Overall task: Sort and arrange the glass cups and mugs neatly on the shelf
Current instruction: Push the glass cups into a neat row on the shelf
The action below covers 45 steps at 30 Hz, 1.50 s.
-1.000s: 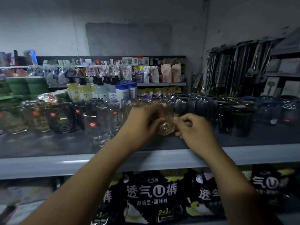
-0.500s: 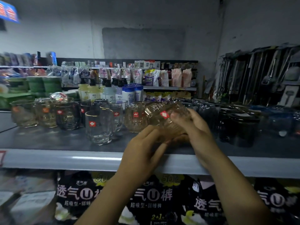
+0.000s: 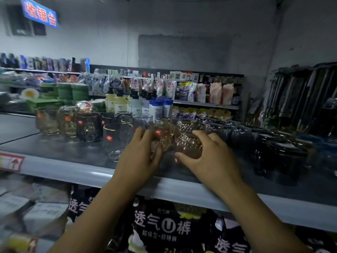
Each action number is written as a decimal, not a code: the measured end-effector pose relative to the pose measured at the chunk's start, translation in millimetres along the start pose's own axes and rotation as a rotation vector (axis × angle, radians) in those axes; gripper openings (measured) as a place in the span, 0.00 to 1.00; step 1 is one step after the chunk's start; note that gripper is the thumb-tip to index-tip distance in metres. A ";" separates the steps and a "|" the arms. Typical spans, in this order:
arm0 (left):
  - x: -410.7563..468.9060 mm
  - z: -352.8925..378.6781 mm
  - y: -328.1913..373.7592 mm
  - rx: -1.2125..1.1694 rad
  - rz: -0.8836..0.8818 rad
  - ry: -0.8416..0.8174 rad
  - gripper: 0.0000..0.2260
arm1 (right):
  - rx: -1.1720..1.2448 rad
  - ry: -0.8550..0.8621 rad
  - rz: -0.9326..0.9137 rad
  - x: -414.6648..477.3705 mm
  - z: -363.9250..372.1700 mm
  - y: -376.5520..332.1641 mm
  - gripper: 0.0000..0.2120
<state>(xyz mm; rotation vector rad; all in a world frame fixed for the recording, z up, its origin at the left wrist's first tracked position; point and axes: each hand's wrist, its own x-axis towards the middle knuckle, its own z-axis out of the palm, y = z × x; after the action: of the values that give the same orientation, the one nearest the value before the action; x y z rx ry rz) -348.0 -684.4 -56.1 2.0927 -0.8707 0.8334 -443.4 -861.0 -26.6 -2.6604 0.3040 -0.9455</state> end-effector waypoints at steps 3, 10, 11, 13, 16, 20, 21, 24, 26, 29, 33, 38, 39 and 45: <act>22.8 3.5 -0.6 0.190 0.000 -0.132 0.21 | -0.128 -0.013 0.000 1.9 5.0 -7.6 0.38; 72.0 12.0 -14.3 0.336 -0.006 -0.381 0.20 | -0.088 0.071 -0.045 -3.8 5.1 -11.6 0.32; 75.6 12.4 -14.8 0.330 0.000 -0.392 0.19 | -0.055 0.082 -0.075 -6.1 4.1 -11.5 0.28; 80.6 12.6 -14.5 0.321 0.038 -0.398 0.17 | -0.047 0.062 -0.096 -6.1 3.8 -12.5 0.24; 82.7 9.4 -8.5 0.320 0.125 -0.392 0.12 | -0.084 0.061 -0.103 2.8 6.4 -16.9 0.24; 71.9 -0.1 -2.3 0.306 0.061 -0.390 0.10 | -0.117 0.028 -0.086 12.5 11.3 -21.3 0.25; 68.7 -3.0 -1.3 0.303 0.054 -0.360 0.09 | -0.118 0.026 -0.083 14.0 12.4 -21.3 0.25; 60.2 -11.3 2.5 0.281 0.080 -0.320 0.07 | -0.124 0.032 -0.081 19.5 15.3 -20.2 0.24; 55.1 -16.6 6.5 0.272 0.087 -0.327 0.07 | -0.124 0.035 -0.076 23.7 17.6 -19.2 0.24; 46.9 -24.2 13.0 0.331 0.095 -0.290 0.09 | -0.125 0.030 -0.078 30.4 22.2 -18.5 0.25; 35.0 -28.6 14.8 0.295 0.072 -0.234 0.10 | -0.105 0.027 -0.091 37.0 27.6 -15.9 0.24; 27.7 -22.7 12.2 0.231 0.020 -0.231 0.16 | -0.108 0.032 -0.080 40.6 33.2 -11.5 0.24; 26.7 -21.1 12.3 0.228 0.015 -0.225 0.16 | -0.105 0.029 -0.074 40.9 34.4 -11.1 0.25; 24.5 -16.2 11.1 0.266 0.004 -0.173 0.14 | -0.123 0.049 -0.068 39.0 38.7 -9.6 0.26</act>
<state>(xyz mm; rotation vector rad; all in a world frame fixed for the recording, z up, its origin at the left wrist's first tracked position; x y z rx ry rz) -347.3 -685.1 -24.7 2.4246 -0.8939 0.8163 -388.0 -855.5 -29.3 -2.7778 0.2931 -1.0454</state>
